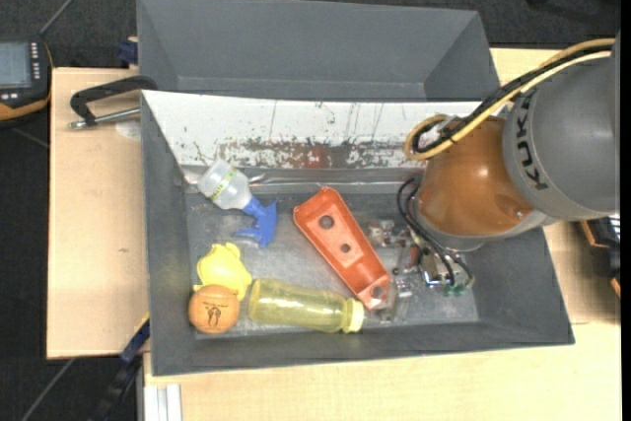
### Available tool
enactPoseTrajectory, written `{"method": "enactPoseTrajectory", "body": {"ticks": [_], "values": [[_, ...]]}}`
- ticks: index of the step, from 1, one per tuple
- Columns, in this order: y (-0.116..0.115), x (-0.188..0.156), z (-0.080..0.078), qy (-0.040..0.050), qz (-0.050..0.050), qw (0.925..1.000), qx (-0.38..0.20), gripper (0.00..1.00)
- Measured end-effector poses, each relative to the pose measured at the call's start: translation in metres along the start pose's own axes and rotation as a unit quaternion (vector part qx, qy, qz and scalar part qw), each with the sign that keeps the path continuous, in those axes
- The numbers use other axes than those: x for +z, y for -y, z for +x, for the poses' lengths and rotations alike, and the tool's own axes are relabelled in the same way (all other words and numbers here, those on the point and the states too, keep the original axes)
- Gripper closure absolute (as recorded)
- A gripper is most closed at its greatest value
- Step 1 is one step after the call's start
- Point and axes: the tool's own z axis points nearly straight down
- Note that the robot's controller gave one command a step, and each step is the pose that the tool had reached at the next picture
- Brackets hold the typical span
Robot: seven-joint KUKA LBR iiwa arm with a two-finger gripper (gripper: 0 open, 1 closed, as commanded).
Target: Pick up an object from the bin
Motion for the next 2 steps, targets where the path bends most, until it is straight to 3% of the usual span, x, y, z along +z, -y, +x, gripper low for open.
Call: {"method": "enactPoseTrajectory", "body": {"ticks": [1, 2], "values": [[-0.0049, 0.0001, 0.004, -0.0028, -0.001, 0.9998, 0.02, 1.0], [-0.0049, 0.0001, 0.004, -0.0028, -0.001, 0.9998, 0.02, 1.0]]}}
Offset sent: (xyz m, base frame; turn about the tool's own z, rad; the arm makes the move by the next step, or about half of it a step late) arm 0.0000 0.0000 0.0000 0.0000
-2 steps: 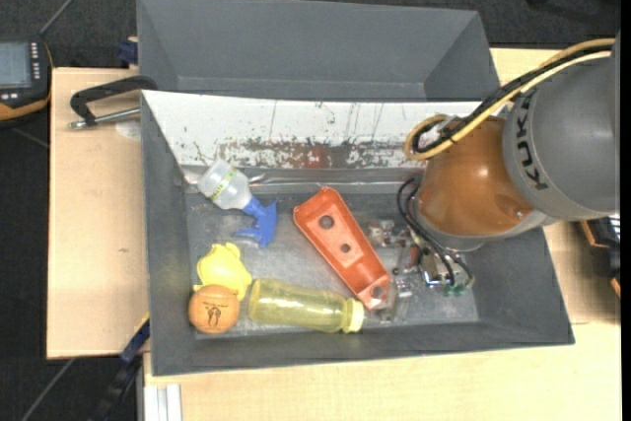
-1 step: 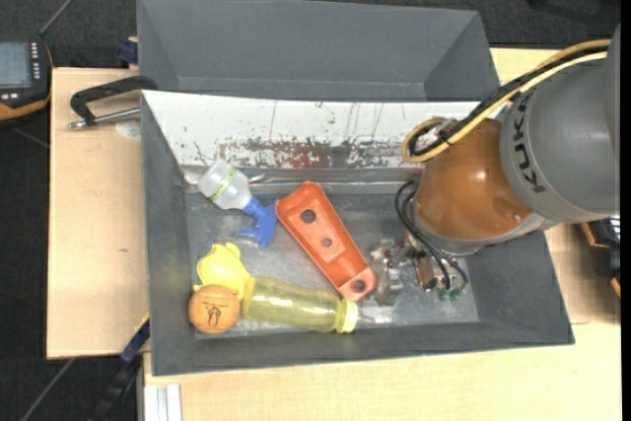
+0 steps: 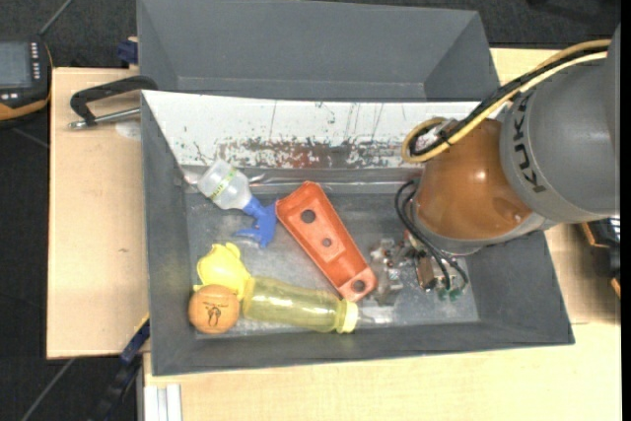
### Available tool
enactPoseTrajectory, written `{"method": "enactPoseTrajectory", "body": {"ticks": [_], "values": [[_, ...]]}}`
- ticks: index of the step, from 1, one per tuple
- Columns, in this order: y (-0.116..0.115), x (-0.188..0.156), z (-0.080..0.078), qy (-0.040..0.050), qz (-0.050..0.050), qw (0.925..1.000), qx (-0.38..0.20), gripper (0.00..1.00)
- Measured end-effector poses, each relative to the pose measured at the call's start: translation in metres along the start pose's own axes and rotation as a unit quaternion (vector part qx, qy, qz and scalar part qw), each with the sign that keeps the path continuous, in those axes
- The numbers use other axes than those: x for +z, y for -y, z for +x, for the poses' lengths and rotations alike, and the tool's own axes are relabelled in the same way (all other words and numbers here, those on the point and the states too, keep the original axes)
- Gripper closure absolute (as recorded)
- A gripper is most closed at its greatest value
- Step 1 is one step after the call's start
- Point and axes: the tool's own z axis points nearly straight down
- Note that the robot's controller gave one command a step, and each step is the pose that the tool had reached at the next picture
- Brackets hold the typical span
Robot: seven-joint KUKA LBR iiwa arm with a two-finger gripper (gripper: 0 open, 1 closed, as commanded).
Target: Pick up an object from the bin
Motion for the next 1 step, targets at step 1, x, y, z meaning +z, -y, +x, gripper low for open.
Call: {"method": "enactPoseTrajectory", "body": {"ticks": [1], "values": [[0.0023, -0.0611, 0.0003, -0.0008, 0.0, 1.0, -0.007, 1.0]]}}
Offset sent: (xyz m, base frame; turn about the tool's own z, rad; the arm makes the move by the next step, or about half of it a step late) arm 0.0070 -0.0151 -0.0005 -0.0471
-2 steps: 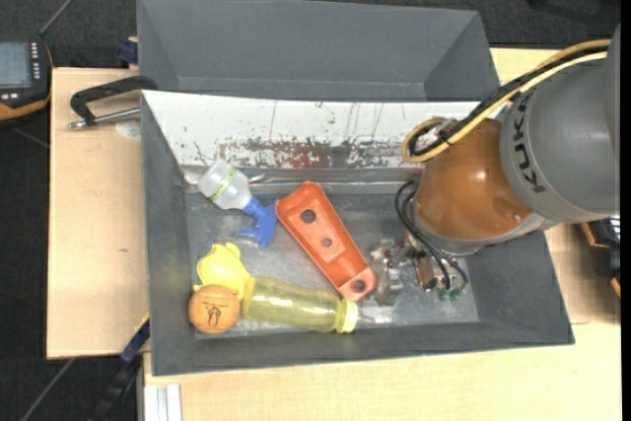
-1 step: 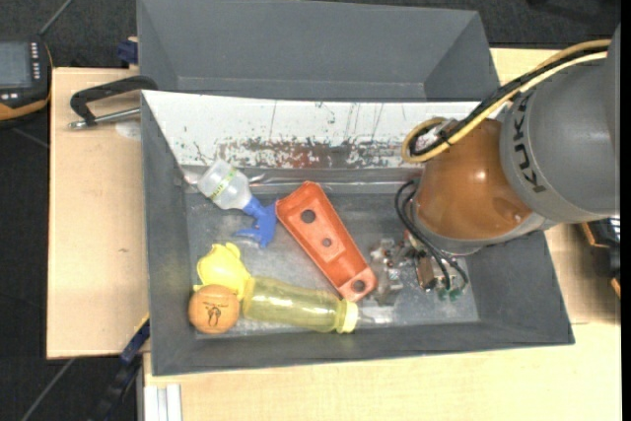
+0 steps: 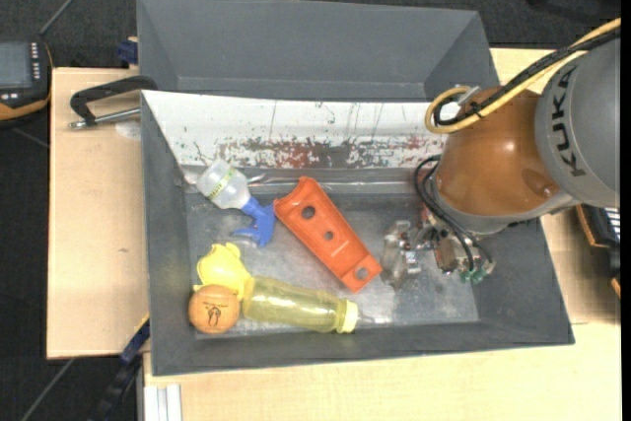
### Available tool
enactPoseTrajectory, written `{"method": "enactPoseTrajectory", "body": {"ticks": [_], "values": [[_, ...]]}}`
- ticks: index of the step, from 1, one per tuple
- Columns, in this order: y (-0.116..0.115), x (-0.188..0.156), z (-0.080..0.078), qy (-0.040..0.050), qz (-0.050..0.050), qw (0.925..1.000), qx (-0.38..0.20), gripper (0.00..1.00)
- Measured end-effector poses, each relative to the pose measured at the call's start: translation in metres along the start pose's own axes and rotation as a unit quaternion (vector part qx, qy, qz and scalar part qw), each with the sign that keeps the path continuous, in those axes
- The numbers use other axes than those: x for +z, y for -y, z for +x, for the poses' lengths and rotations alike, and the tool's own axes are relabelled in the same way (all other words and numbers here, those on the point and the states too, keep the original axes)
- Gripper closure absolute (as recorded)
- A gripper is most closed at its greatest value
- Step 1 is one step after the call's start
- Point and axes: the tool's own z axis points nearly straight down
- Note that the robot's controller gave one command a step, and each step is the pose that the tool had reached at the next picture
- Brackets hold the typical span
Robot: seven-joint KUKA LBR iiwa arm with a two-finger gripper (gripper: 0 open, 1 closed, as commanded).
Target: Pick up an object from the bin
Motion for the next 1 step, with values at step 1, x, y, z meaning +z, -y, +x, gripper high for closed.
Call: {"method": "enactPoseTrajectory", "body": {"ticks": [1], "values": [[0.0123, 0.0642, -0.0063, -0.0008, 0.0, 0.9999, -0.016, 0.0]]}}
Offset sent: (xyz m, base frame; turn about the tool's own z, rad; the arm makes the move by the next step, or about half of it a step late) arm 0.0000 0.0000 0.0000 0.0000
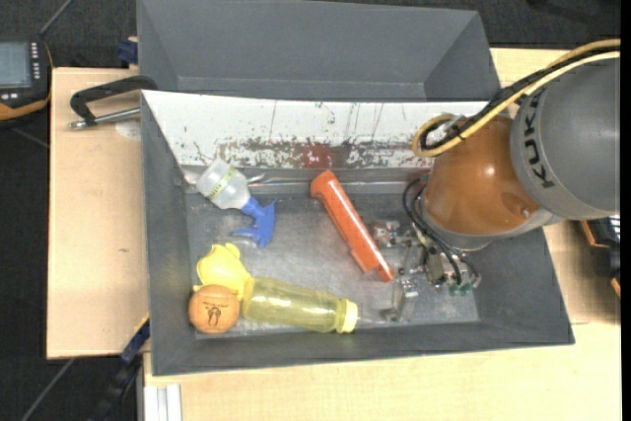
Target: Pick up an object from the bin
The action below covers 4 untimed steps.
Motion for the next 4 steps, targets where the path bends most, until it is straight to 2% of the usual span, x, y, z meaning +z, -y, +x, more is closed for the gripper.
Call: {"method": "enactPoseTrajectory", "body": {"ticks": [1, 4], "values": [[0.0, -0.004, -0.002, 0.0031, 0.0, 1.0, -0.001, 1.0], [0.012, -0.003, -0.01, 0.0034, 0.0, 0.9998, -0.018, 1.0]]}}
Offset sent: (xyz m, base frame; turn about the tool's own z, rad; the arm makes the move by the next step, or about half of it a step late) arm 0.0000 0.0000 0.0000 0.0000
